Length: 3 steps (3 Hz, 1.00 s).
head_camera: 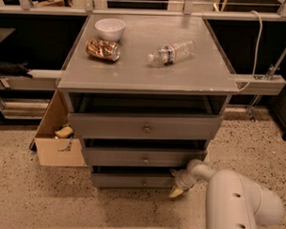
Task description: Open bottom drawer
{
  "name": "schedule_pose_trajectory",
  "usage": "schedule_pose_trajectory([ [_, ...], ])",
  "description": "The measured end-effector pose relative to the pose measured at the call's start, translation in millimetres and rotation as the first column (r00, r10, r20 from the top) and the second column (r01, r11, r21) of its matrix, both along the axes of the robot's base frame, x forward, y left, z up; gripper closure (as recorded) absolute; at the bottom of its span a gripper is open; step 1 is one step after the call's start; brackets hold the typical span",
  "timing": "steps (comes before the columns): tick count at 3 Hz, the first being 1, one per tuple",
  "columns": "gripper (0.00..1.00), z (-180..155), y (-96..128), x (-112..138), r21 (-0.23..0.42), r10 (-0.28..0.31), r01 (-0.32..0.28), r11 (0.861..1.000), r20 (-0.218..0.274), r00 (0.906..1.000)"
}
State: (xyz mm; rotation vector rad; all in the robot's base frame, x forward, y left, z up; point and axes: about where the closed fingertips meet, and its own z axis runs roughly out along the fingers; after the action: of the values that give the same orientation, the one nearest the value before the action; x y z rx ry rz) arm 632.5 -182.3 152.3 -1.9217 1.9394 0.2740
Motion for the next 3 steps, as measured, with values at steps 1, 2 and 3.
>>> schedule_pose_trajectory([
  [1, 0.51, 2, 4, -20, 0.013, 0.01, -0.01, 1.0, -0.02, 0.9997],
  [2, 0.8, 13, 3, -19, 0.013, 0.01, -0.01, 1.0, -0.02, 0.9997],
  [3, 1.0, 17, 3, -19, 0.013, 0.01, -0.01, 1.0, -0.02, 0.9997],
])
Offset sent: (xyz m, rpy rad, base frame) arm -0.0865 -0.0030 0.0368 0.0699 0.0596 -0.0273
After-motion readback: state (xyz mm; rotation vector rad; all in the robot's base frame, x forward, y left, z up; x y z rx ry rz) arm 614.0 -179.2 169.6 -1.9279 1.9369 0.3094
